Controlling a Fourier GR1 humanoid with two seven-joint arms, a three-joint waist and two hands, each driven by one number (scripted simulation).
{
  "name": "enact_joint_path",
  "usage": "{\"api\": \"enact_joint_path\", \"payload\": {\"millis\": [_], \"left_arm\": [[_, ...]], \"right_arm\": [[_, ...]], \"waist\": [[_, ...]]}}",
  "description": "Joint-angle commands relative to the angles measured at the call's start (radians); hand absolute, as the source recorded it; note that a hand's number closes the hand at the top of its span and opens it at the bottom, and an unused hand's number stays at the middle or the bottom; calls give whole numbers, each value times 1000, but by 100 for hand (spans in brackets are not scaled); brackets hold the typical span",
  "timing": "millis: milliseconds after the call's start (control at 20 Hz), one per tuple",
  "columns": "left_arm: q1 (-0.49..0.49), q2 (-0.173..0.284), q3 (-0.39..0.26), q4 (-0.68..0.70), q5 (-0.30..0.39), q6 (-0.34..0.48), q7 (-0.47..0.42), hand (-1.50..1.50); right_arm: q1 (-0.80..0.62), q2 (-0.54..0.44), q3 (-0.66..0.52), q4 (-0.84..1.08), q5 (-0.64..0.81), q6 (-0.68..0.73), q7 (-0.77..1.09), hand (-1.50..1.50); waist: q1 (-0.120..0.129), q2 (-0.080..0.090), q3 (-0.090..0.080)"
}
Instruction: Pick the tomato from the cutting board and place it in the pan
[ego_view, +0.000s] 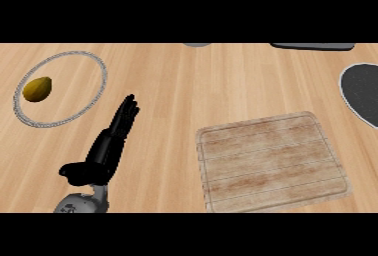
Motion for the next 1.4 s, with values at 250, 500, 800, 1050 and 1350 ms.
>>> {"api": "enact_joint_path", "payload": {"millis": [250,500,800,1050,1350], "left_arm": [[-18,-2,-16,-4,-2,-19,7,0],[7,-35,-44,-12,-18,5,5,0],[-8,-23,-23,-2,-23,6,-8,0],[-8,-13,-5,-16,-6,3,32,0],[-5,-20,18,30,-3,7,-20,0]], "right_arm": [[-34,-72,173,238,188,196,130,-150],[-88,-40,137,288,138,347,67,-150],[-124,-16,1,280,6,320,-23,-150],[-139,-75,-86,308,-79,415,-28,-150],[-94,-192,-152,356,-153,692,-37,-150]], "waist": [[50,17,0],[39,12,4],[18,11,6],[9,7,4],[-21,4,2]]}}
